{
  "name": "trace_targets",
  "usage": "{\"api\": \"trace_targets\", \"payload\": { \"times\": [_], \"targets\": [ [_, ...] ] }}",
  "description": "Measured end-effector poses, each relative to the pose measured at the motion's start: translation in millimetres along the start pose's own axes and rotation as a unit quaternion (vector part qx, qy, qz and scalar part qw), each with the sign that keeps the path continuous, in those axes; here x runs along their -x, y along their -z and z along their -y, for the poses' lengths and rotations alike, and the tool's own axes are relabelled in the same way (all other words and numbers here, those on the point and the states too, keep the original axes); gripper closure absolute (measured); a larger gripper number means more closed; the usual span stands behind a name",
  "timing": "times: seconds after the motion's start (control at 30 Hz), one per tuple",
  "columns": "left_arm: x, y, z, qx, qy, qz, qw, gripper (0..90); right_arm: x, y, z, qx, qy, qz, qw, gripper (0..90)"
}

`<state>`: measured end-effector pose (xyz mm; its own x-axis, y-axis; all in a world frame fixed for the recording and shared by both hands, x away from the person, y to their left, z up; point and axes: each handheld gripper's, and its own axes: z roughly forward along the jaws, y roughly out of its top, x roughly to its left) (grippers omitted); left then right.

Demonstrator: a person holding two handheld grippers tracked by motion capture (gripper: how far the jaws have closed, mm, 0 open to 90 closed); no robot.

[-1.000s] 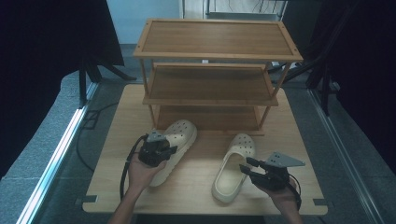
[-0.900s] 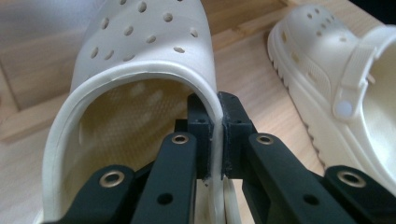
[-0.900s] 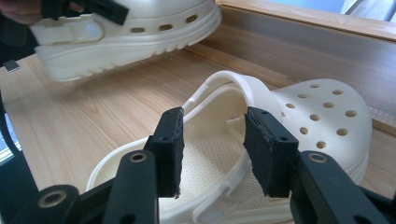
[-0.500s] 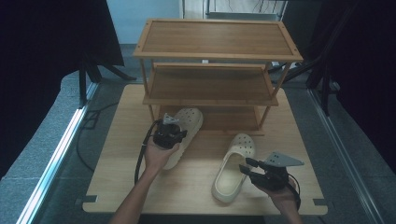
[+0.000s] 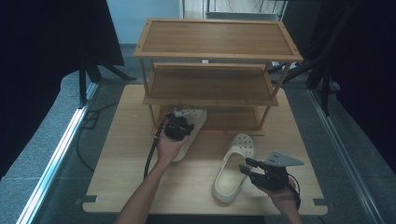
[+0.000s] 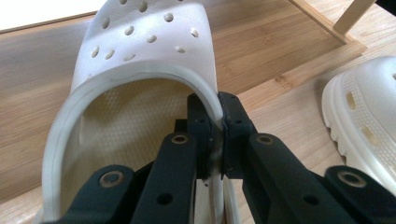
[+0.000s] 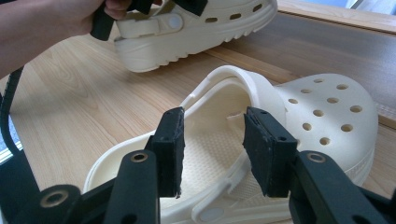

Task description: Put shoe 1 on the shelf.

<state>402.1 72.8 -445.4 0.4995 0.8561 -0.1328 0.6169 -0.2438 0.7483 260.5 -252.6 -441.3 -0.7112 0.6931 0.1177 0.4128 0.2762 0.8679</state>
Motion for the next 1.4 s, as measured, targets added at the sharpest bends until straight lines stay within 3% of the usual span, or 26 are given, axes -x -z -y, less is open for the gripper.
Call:
{"api": "trace_targets", "payload": {
  "times": [0.57,0.67,0.8,0.83,0.9,1.03,1.13,1.4],
  "targets": [
    [7.9,-21.8,-10.7,-0.009,0.001,-0.017,0.9998,83.3,1.1,-0.5,1.2,-0.001,-0.001,0.000,1.0000,58.4],
    [14.6,-22.9,-12.0,0.001,-0.007,-0.025,0.9997,78.1,0.9,-0.5,1.3,-0.002,-0.001,-0.001,1.0000,58.5],
    [15.6,-23.9,-11.4,-0.002,-0.012,-0.023,0.9997,70.4,0.7,-0.3,1.6,-0.003,0.000,-0.001,1.0000,58.5],
    [15.8,-22.9,-11.5,0.000,-0.015,-0.023,0.9996,70.4,0.7,-0.2,1.6,-0.003,0.000,-0.001,1.0000,58.5],
    [17.4,-19.5,-12.1,0.005,-0.018,-0.023,0.9996,58.7,0.8,-0.4,1.7,-0.003,0.000,-0.001,1.0000,58.4],
    [20.3,-11.0,-12.7,0.009,-0.019,-0.002,0.9998,45.6,0.5,-1.1,2.0,-0.004,0.000,0.000,1.0000,58.4],
    [22.7,1.8,-12.2,0.001,-0.022,0.022,0.9995,40.7,0.6,-1.0,2.2,-0.004,-0.001,0.000,1.0000,58.4],
    [22.6,29.5,-1.6,0.014,-0.039,0.045,0.9981,37.3,0.7,-2.5,3.2,-0.007,-0.001,0.001,1.0000,58.3]
  ]
}}
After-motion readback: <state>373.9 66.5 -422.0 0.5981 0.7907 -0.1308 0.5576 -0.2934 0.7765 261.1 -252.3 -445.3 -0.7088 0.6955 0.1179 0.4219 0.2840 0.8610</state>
